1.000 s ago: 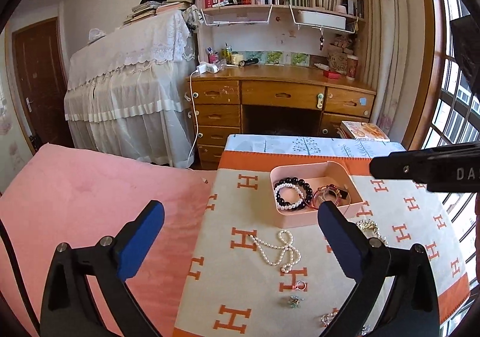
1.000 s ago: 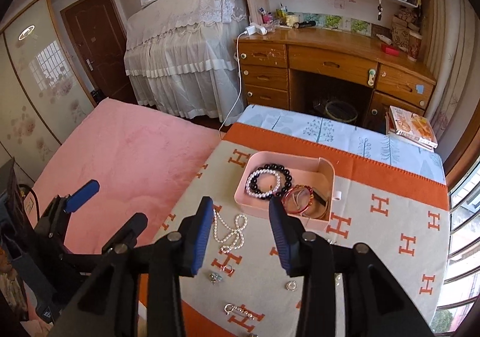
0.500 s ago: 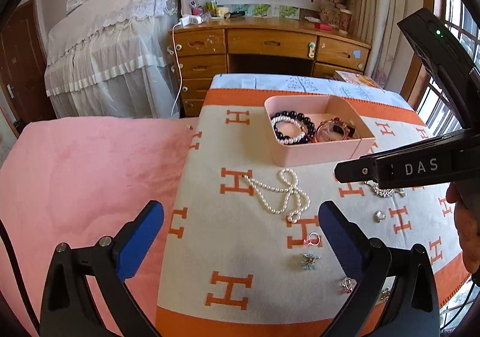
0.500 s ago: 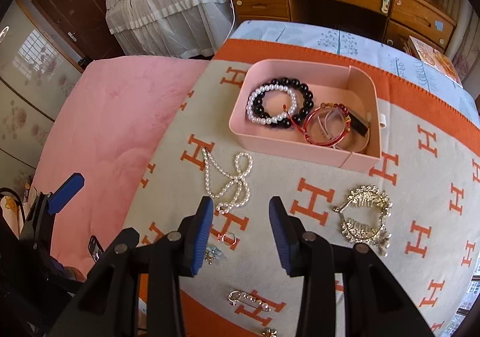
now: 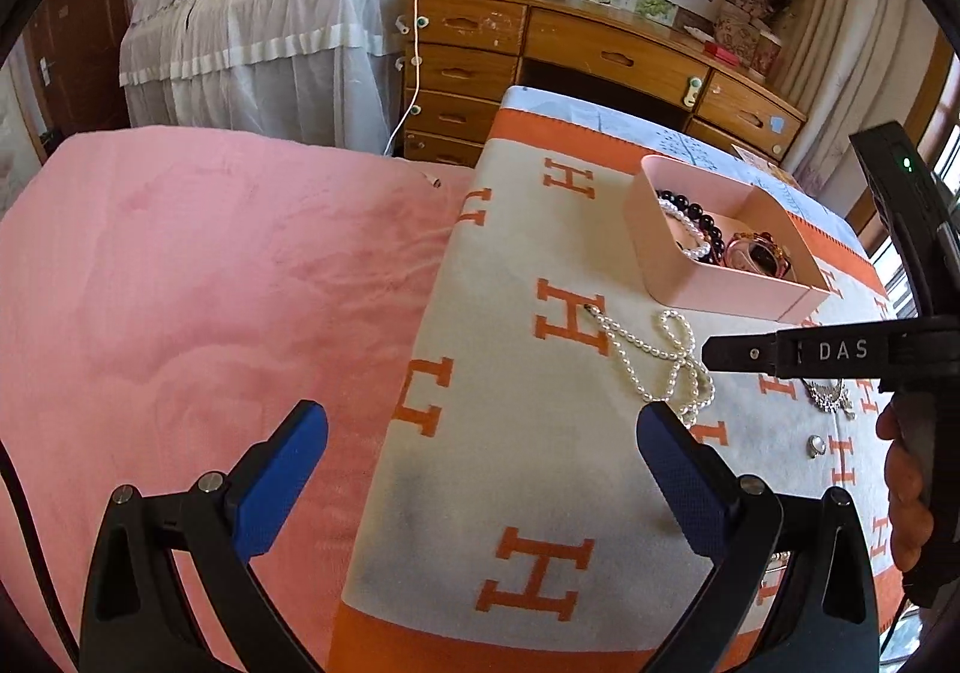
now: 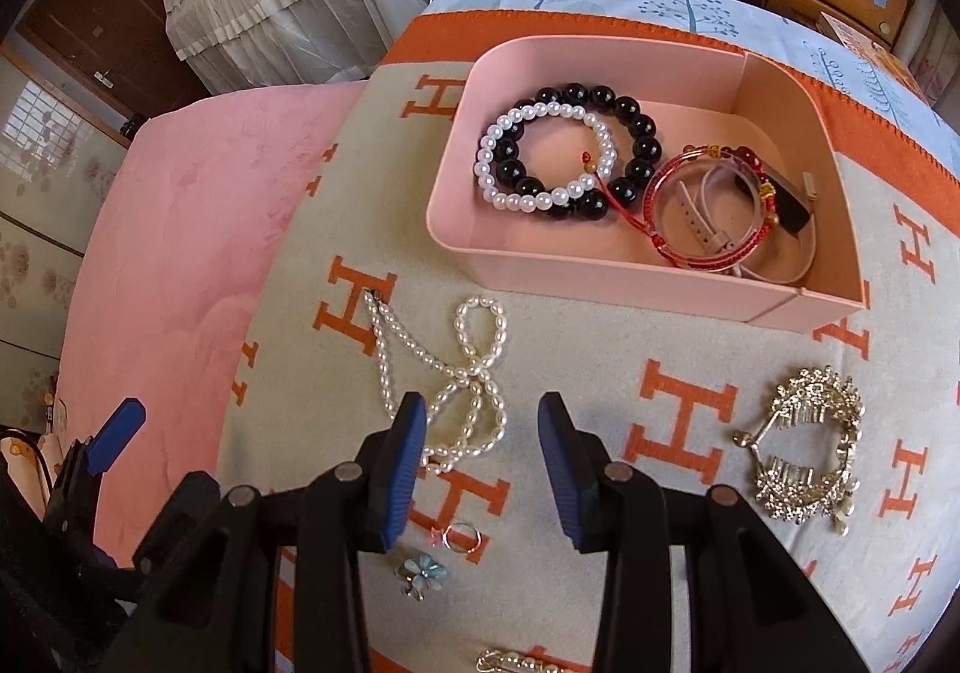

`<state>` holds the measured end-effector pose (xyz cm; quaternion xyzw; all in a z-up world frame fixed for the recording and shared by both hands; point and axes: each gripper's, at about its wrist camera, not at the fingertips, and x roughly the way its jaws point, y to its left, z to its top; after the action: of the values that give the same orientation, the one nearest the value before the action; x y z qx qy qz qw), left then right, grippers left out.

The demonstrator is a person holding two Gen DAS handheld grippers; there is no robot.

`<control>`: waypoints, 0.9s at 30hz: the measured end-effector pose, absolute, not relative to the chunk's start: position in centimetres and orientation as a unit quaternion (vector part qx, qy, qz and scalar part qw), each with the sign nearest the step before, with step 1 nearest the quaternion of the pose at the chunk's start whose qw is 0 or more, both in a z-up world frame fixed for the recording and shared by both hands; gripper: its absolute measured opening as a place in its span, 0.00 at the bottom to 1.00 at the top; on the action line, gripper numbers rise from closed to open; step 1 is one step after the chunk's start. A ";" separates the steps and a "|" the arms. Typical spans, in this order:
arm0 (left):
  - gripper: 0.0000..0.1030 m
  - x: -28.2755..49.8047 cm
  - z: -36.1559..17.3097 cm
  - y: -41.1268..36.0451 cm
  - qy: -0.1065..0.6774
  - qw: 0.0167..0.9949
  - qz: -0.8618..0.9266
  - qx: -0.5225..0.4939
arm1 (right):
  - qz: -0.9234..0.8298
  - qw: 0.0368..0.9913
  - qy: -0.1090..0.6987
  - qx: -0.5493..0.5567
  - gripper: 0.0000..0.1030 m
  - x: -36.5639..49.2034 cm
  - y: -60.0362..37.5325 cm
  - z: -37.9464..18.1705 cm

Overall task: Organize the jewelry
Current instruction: 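Grasp the pearl necklace with the right tool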

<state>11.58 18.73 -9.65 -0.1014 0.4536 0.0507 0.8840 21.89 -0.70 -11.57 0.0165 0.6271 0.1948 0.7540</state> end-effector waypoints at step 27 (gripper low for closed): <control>0.99 11.5 -10.5 16.2 0.473 0.878 0.006 -0.078 | 0.235 0.758 0.599 -0.106 0.00 19.4 1.2 -11.7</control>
<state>11.49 16.22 -10.50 -0.0781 0.4729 0.0063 0.8776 19.40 1.17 -11.66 -0.1057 0.5988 0.2353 0.7583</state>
